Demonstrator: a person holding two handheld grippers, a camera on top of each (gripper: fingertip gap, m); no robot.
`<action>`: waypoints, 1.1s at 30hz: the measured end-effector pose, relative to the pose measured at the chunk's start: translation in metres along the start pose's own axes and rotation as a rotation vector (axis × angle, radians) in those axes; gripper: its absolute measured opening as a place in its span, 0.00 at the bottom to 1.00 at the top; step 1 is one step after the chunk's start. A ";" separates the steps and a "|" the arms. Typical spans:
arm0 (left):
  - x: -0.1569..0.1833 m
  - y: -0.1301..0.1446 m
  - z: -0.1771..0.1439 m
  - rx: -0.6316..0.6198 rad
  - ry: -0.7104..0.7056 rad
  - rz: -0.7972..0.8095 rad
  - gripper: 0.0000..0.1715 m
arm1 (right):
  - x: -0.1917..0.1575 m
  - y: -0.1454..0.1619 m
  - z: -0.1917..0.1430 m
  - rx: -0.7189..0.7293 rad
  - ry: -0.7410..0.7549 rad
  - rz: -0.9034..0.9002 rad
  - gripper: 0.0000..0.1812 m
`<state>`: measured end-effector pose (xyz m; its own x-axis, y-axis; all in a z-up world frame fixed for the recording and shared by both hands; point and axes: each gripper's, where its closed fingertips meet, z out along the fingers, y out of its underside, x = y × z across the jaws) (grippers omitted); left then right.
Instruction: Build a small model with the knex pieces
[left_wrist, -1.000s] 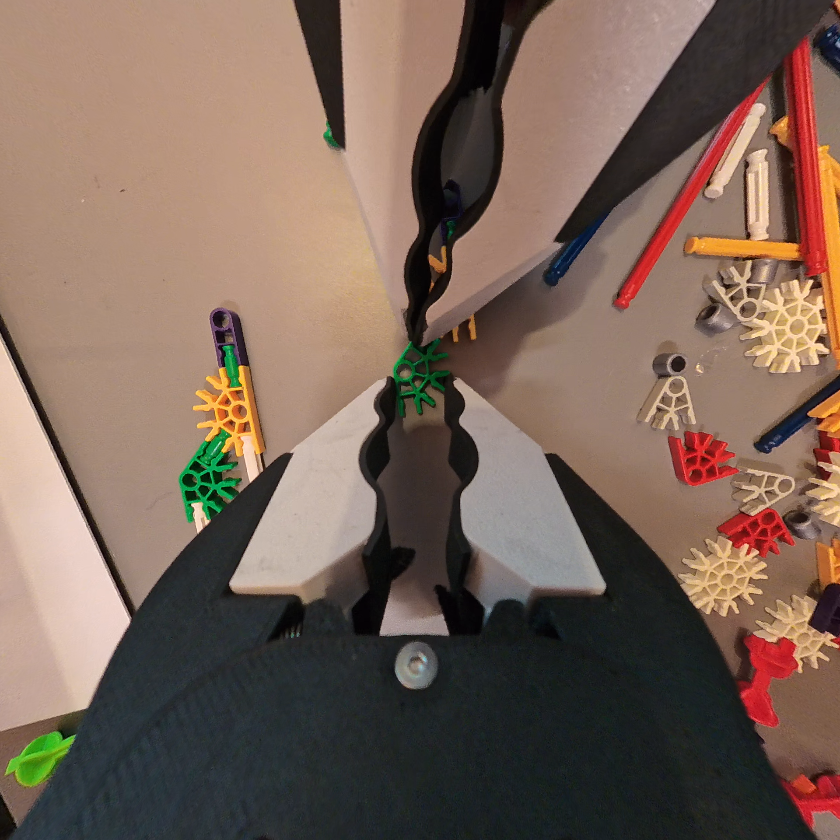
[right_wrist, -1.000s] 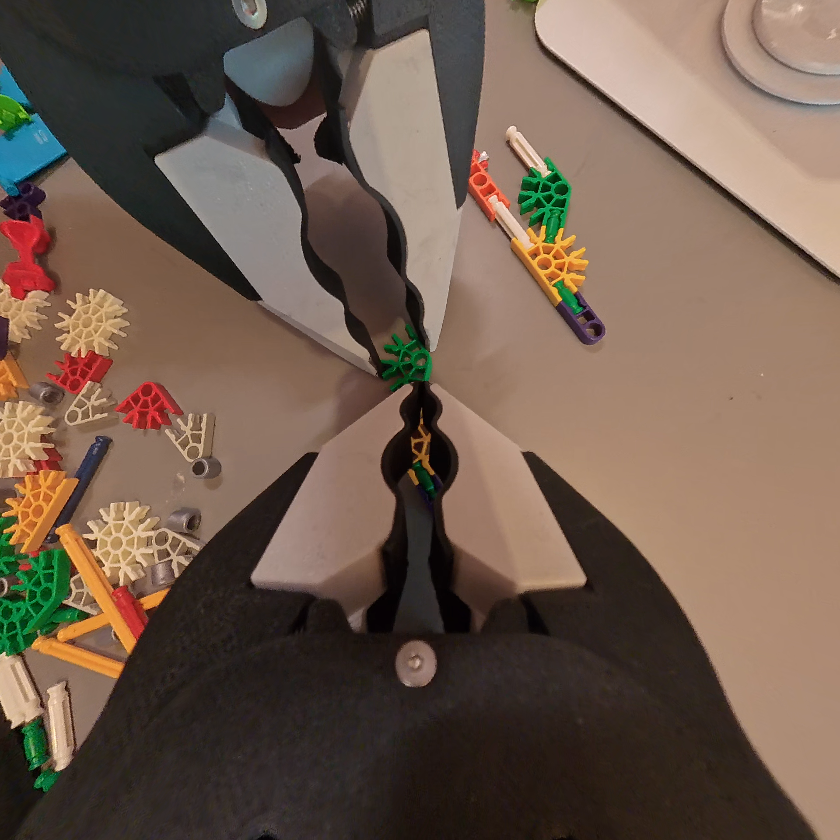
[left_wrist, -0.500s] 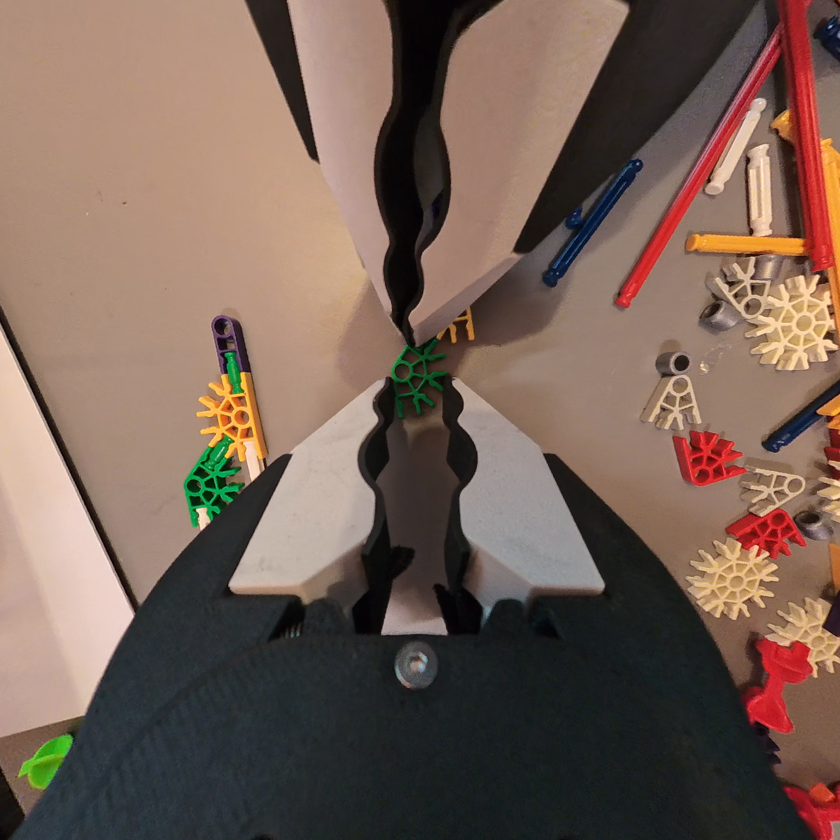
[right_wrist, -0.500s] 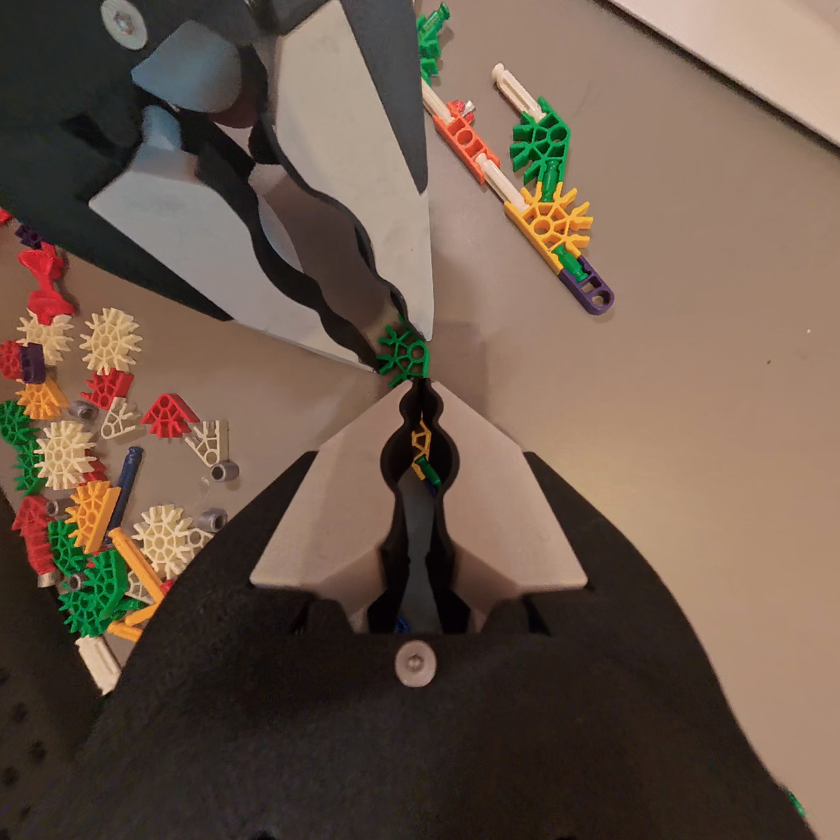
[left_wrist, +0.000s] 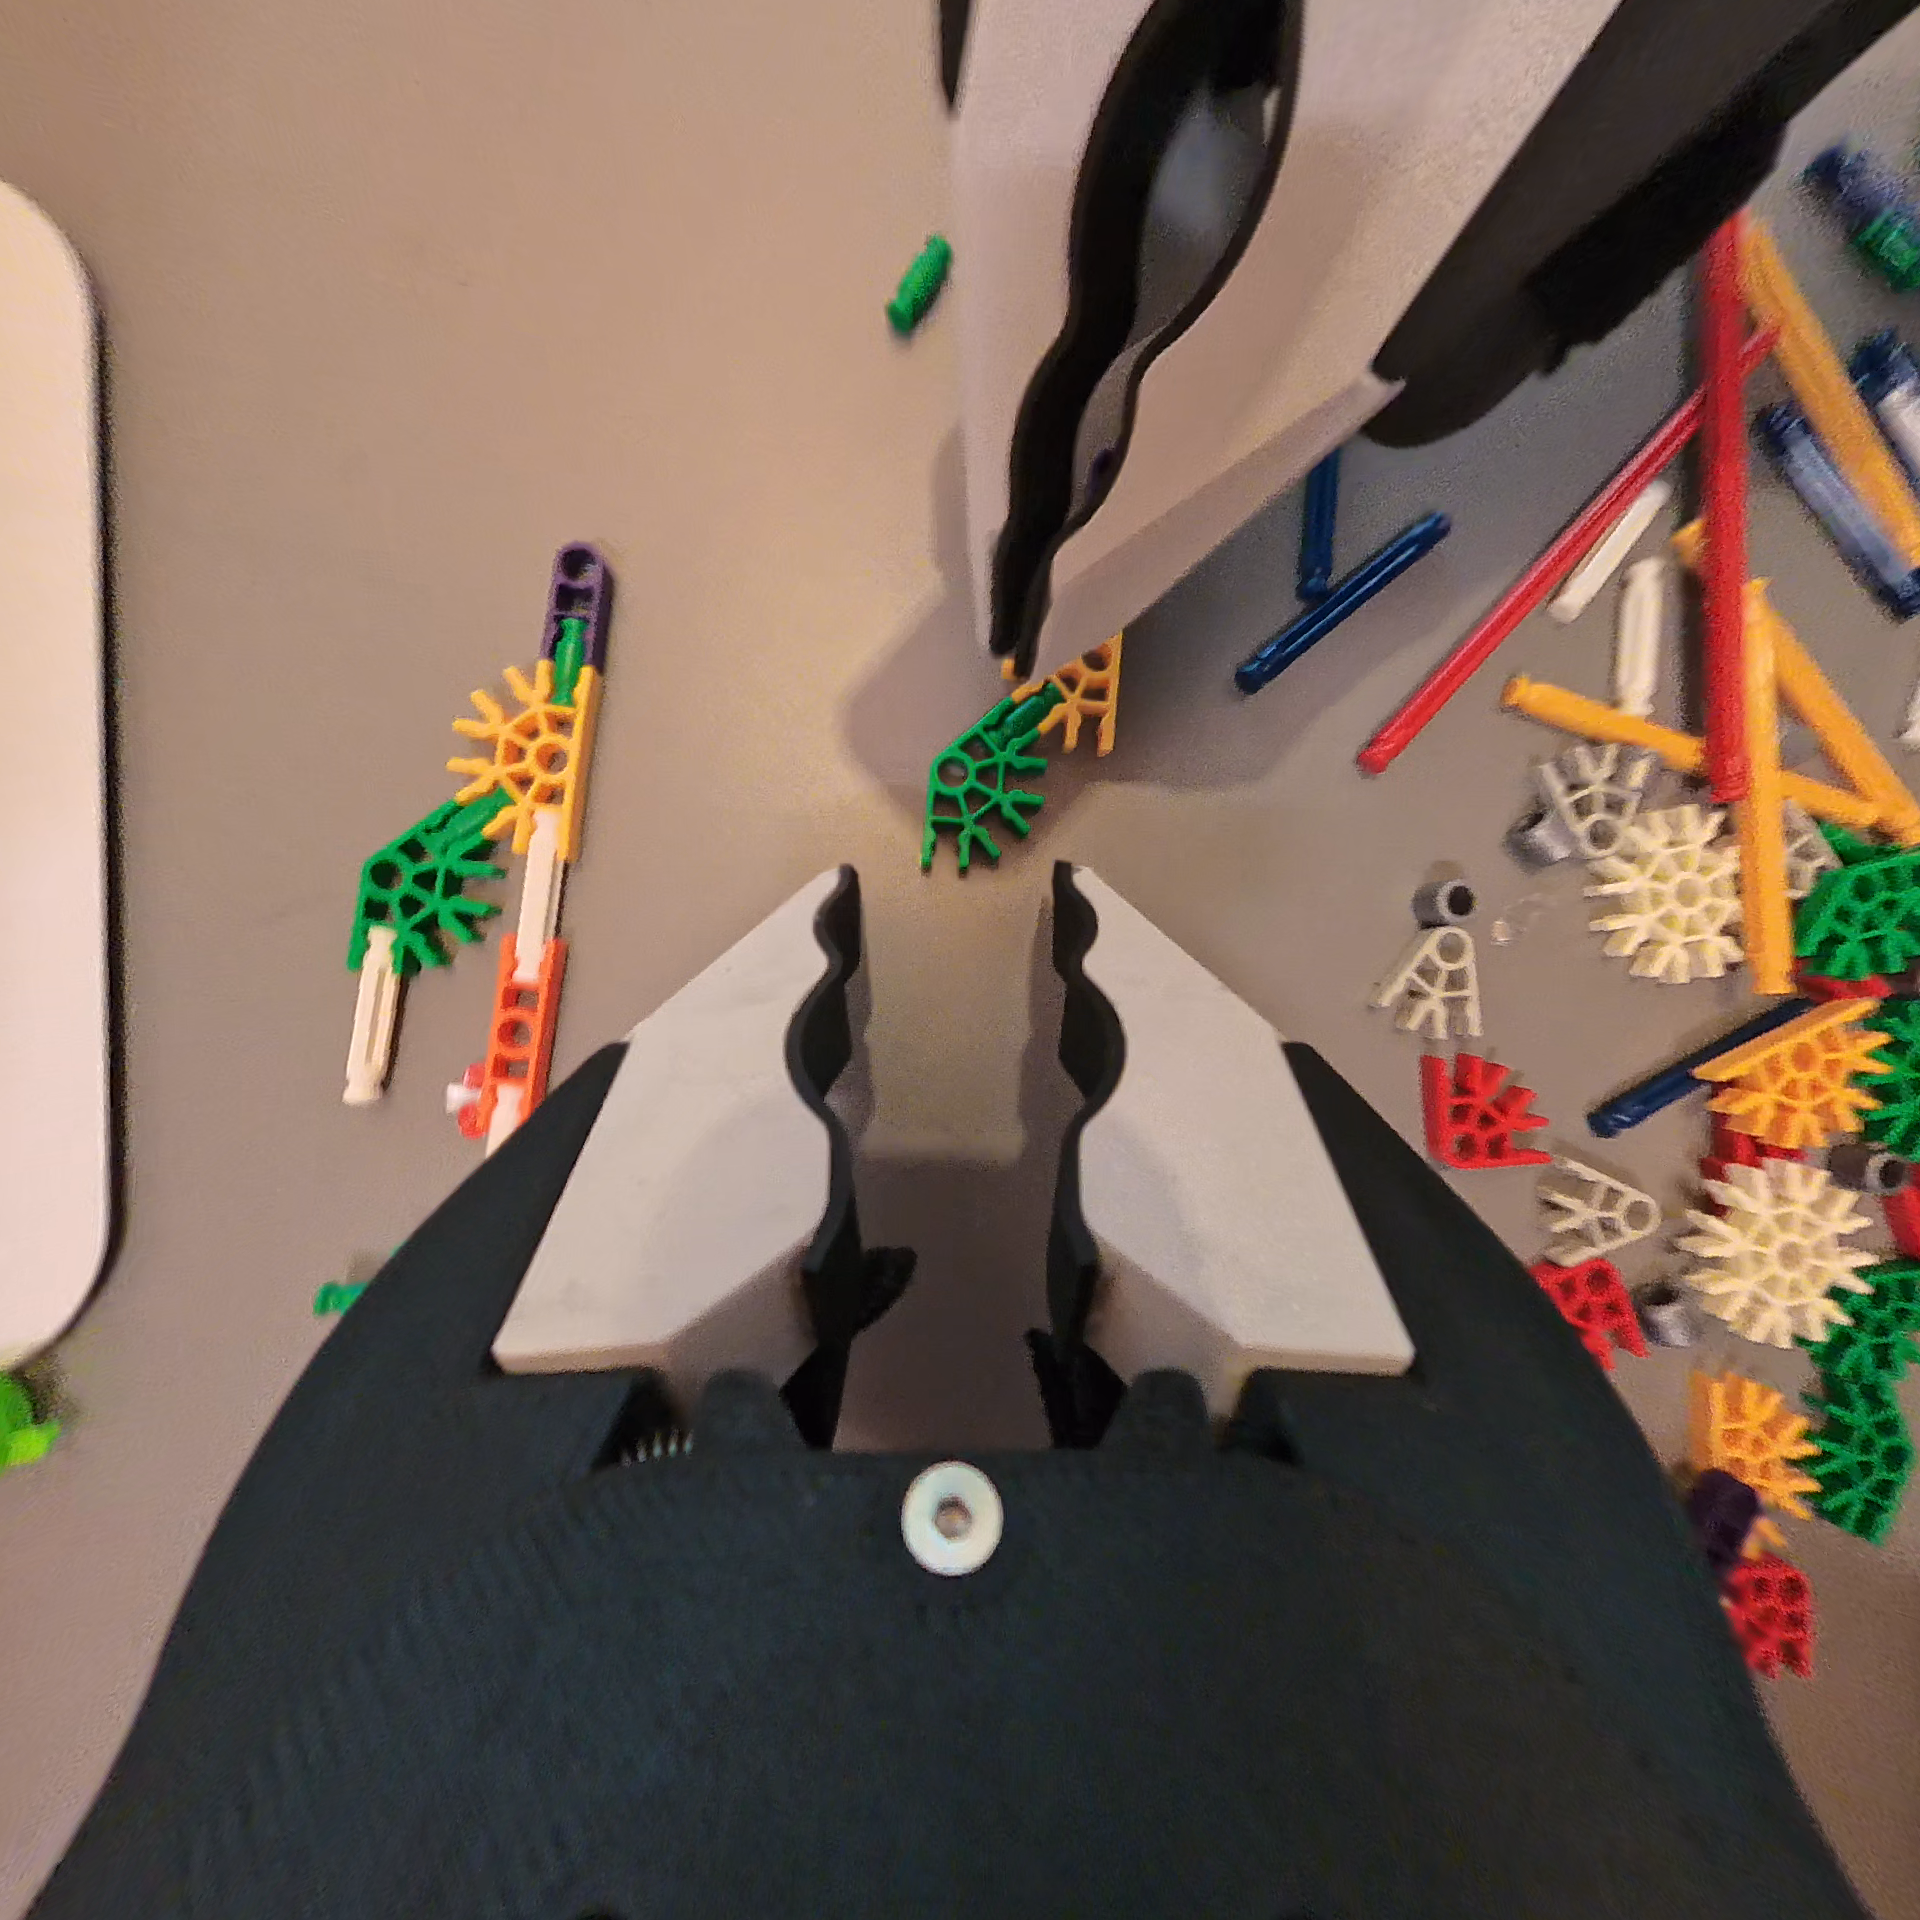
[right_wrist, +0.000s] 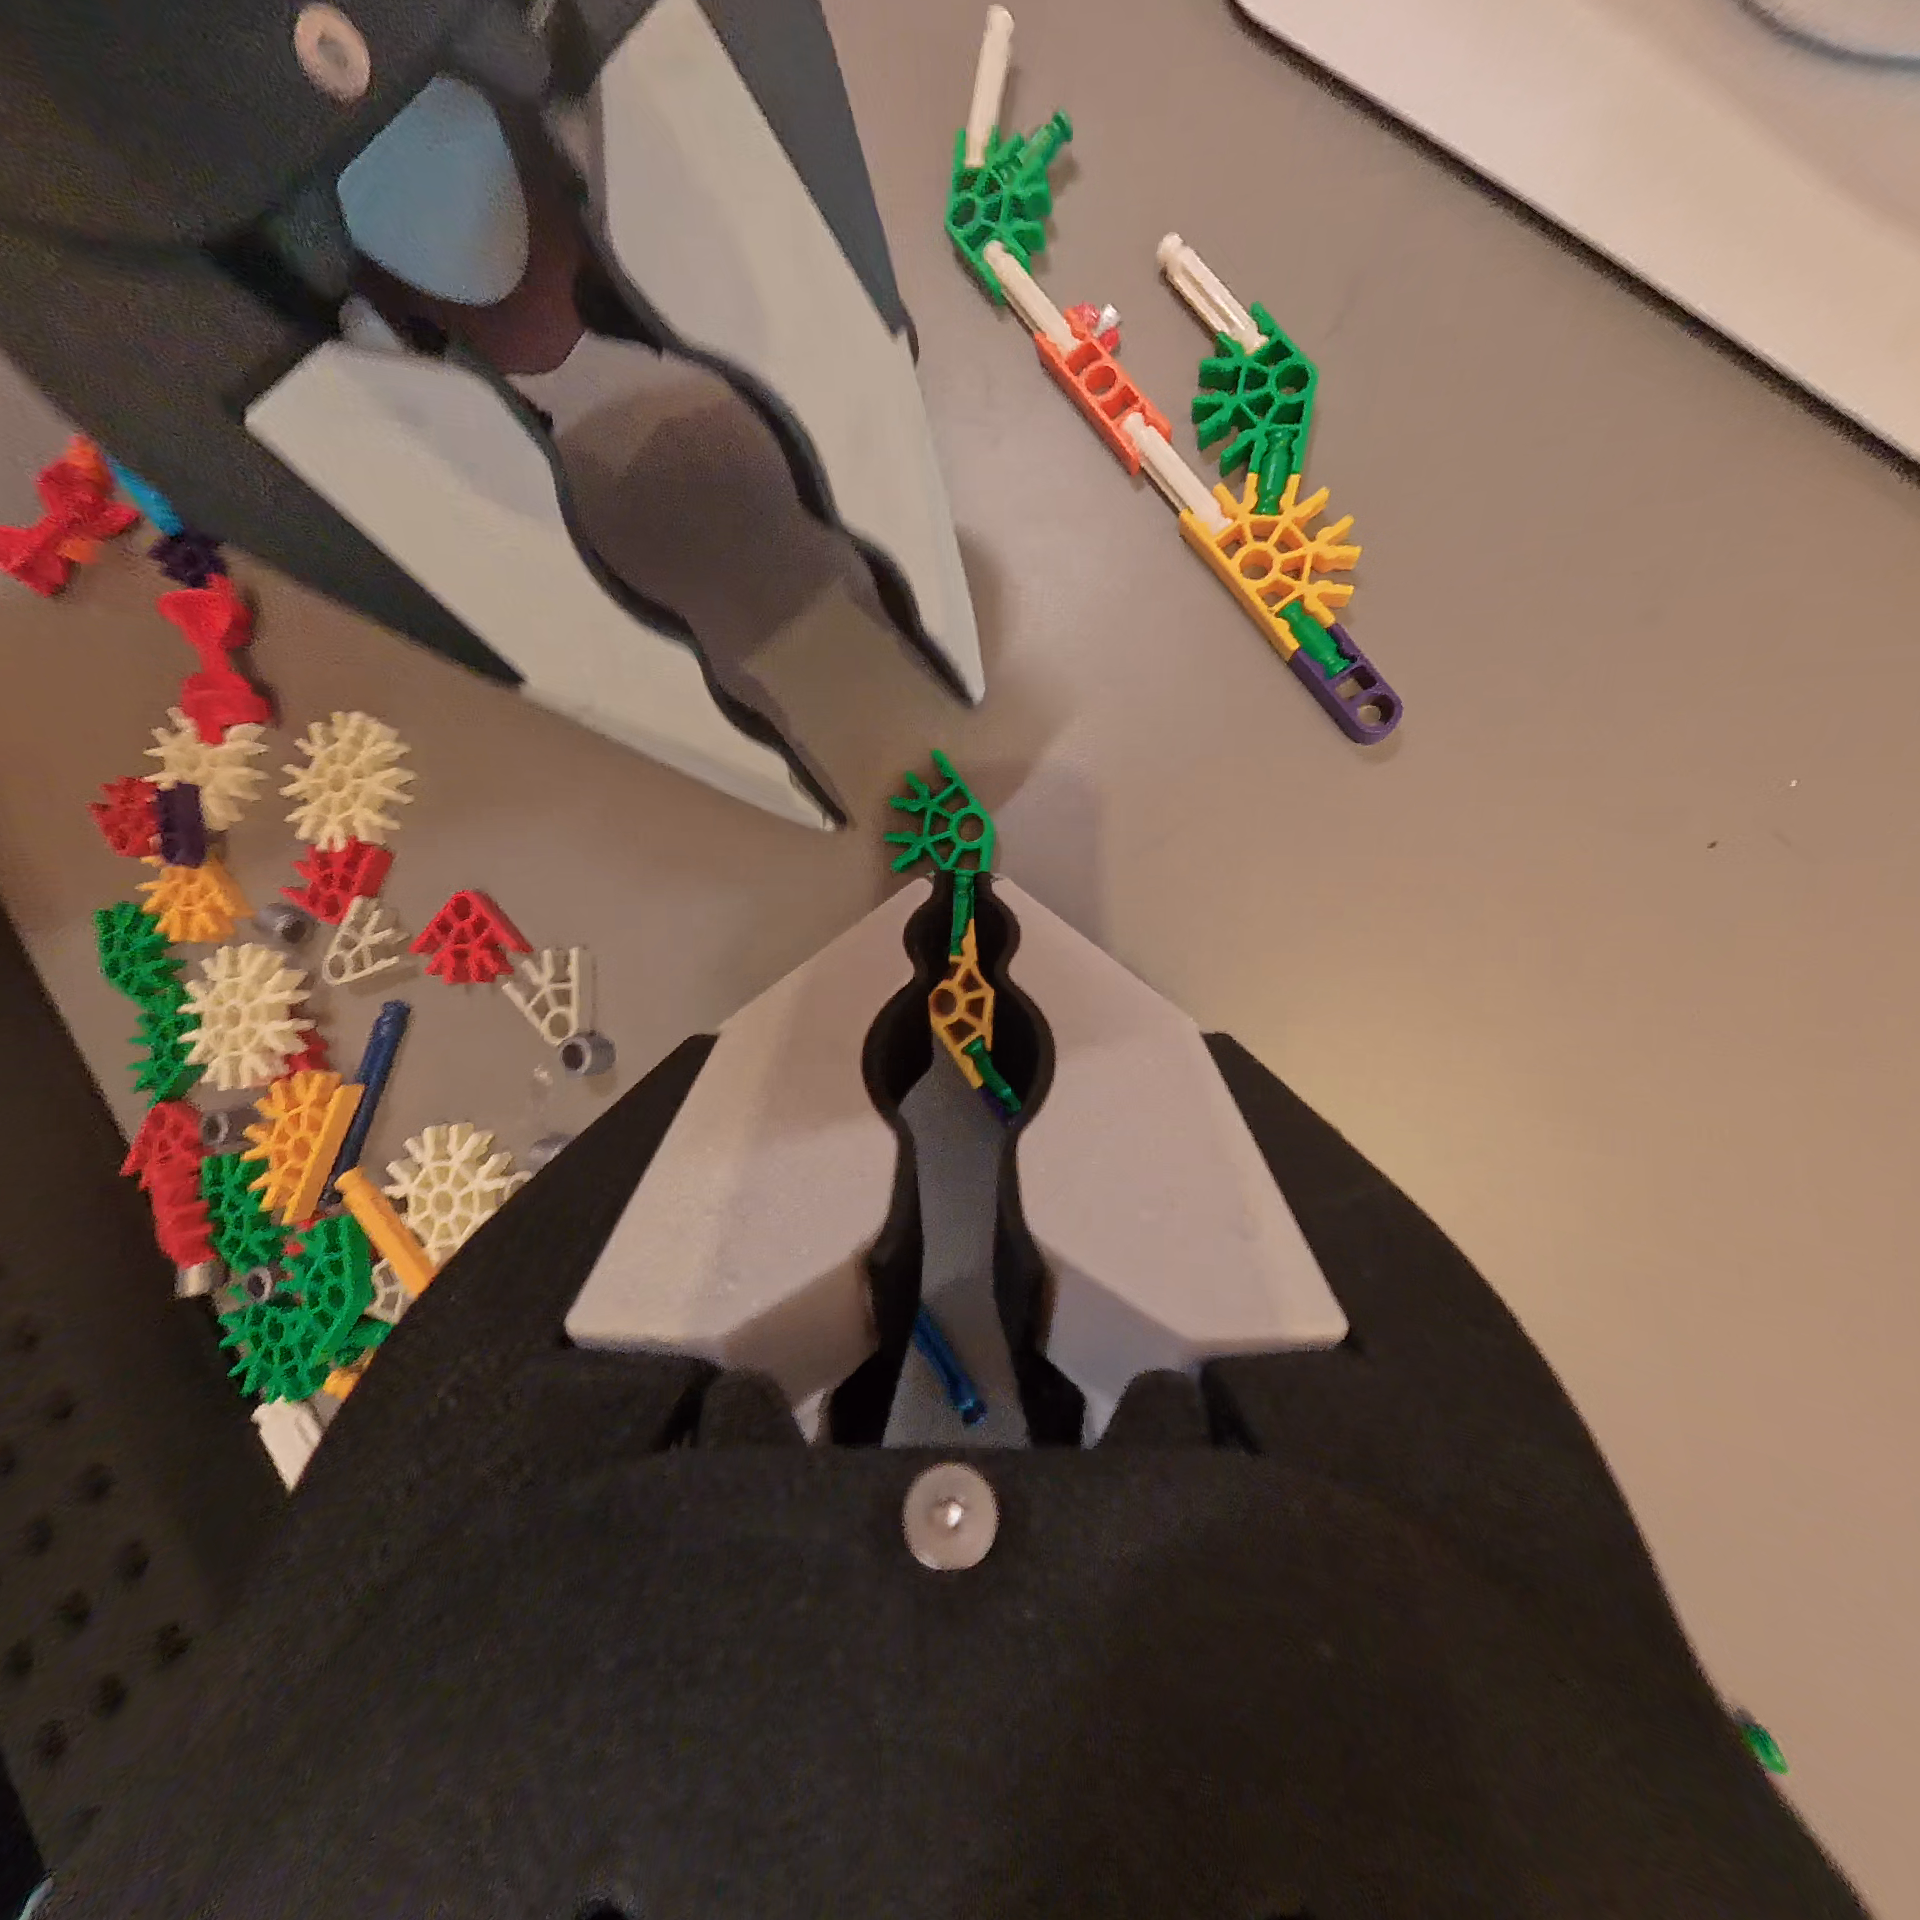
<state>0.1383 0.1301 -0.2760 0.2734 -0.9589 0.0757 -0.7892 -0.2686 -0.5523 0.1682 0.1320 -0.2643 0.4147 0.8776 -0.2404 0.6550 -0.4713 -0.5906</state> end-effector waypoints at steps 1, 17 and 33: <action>0.001 -0.001 -0.009 0.033 -0.005 -0.027 0.20 | 0.001 0.002 -0.004 0.000 0.008 -0.007 0.01; -0.001 0.130 -0.120 -0.055 -0.301 -0.292 0.17 | 0.000 0.028 0.001 -0.089 0.040 -0.158 0.10; 0.101 0.060 -0.059 0.001 -0.024 -0.120 0.14 | -0.078 0.069 -0.062 -0.013 -0.077 -0.209 0.08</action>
<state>0.0861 0.0121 -0.2522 0.3787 -0.9175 0.1217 -0.7495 -0.3811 -0.5413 0.2203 0.0251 -0.2385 0.2202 0.9602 -0.1719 0.7298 -0.2791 -0.6241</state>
